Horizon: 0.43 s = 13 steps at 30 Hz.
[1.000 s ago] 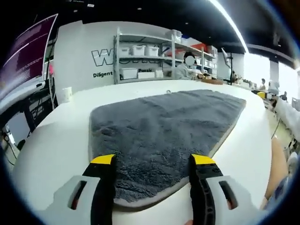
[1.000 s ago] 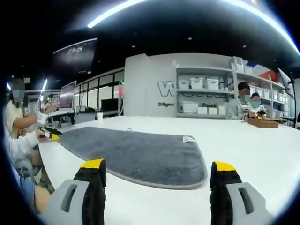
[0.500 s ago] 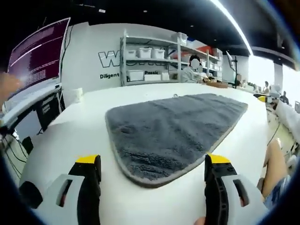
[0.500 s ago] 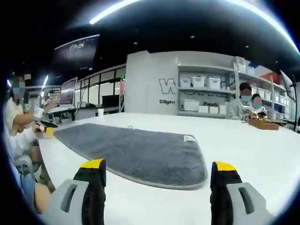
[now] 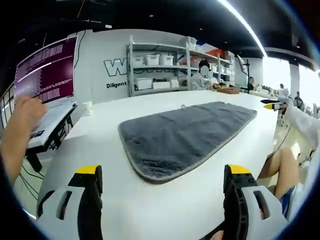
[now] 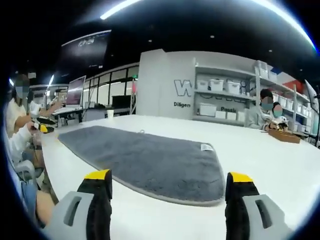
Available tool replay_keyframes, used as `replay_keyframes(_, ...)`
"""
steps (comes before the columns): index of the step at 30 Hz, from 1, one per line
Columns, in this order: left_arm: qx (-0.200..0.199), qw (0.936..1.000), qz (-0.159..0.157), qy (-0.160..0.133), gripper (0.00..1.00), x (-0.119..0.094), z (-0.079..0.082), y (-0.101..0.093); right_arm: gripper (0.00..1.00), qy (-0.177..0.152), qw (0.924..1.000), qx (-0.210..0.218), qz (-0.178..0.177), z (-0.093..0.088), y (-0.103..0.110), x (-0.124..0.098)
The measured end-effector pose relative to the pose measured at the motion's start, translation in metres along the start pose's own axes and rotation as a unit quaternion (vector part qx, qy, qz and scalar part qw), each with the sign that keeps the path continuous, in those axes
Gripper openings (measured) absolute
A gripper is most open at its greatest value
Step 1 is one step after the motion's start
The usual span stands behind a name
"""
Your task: Open the folded towel by lifting each exposed corner and separating the folded layers until the towel lies flat within the target outline without major curled edges
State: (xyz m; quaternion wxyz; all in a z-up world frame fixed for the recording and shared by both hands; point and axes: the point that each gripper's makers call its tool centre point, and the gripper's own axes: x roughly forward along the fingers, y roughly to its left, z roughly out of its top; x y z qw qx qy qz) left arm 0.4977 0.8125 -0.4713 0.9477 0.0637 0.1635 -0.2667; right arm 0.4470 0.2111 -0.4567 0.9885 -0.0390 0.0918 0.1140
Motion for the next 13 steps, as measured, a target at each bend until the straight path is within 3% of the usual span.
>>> replay_keyframes(4, 0.009, 1.0, -0.002, 0.0, 1.0, -0.001, 0.001, -0.004, 0.99, 0.006, 1.0, 0.003, 0.004, -0.001, 0.002, 0.0)
replay_keyframes(13, 0.006, 0.9998, -0.014, 0.009, 1.0, 0.004, -0.004, -0.012, 0.99, 0.027, 0.9996, 0.01, 0.007, -0.014, 0.001, -0.004)
